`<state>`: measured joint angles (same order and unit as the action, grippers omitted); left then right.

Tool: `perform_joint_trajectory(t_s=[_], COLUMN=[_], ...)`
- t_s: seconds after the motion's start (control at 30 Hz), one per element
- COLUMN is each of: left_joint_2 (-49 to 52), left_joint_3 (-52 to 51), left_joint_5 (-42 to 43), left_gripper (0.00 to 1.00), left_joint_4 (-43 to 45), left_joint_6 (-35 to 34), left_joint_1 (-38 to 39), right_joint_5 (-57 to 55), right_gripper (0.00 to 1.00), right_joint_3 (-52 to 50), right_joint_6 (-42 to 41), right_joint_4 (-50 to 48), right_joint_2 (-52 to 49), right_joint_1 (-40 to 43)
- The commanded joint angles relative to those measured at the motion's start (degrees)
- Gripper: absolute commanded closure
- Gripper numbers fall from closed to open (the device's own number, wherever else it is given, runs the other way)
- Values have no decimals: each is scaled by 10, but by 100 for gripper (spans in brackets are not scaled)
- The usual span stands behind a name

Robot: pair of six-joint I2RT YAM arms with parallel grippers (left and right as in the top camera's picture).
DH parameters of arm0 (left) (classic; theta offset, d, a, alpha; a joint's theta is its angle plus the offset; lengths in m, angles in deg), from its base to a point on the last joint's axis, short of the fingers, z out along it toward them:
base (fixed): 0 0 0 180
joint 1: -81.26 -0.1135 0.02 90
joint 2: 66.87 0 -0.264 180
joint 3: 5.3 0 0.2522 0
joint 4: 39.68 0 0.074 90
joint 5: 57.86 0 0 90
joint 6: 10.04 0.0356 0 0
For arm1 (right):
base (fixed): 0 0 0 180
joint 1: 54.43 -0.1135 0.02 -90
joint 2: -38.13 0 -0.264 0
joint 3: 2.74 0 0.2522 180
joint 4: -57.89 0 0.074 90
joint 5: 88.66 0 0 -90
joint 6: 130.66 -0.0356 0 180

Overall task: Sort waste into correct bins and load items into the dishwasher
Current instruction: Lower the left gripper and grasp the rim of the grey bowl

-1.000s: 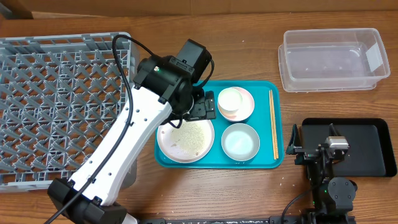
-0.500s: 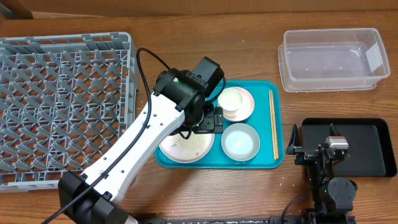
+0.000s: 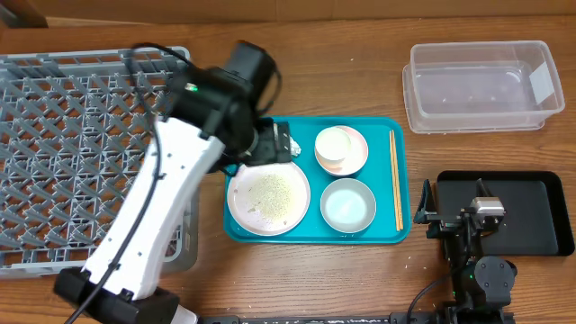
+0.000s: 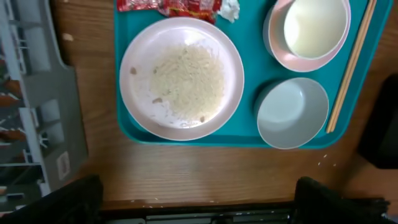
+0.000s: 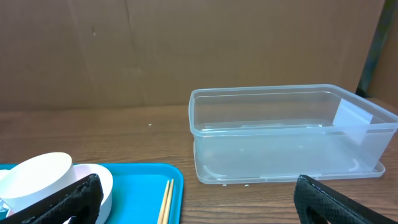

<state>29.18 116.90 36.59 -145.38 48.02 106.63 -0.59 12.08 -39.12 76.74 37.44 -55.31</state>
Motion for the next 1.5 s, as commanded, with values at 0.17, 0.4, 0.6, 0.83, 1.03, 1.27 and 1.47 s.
perform_joint_trajectory(t_s=[0.17,0.4,0.6,0.83,1.03,1.27,1.47], left_joint_2=[-4,7,35,97,150,199,228], left_joint_3=[-25,-71,-131,-150,-150,-150,-150], left_joint_5=[170,94,46,14,-19,-19,-21], left_gripper=[30,30,36,38,35,32,30], left_joint_4=[69,117,156,176,202,236,287], left_joint_6=[77,40,-38,-29,98,211,262], left_joint_1=[39,162,254,311,328,327,327], right_joint_5=[-4,-4,-4,-4,-4,-4,-4], right_gripper=[0,0,0,0,0,0,0], right_joint_3=[-6,-6,-6,-6,-6,-6,-6], right_joint_6=[2,2,2,2,2,2,2], right_joint_4=[-4,-4,-4,-4,-4,-4,-4], right_joint_2=[5,5,5,5,5,5,5], right_joint_1=[-4,-4,-4,-4,-4,-4,-4])
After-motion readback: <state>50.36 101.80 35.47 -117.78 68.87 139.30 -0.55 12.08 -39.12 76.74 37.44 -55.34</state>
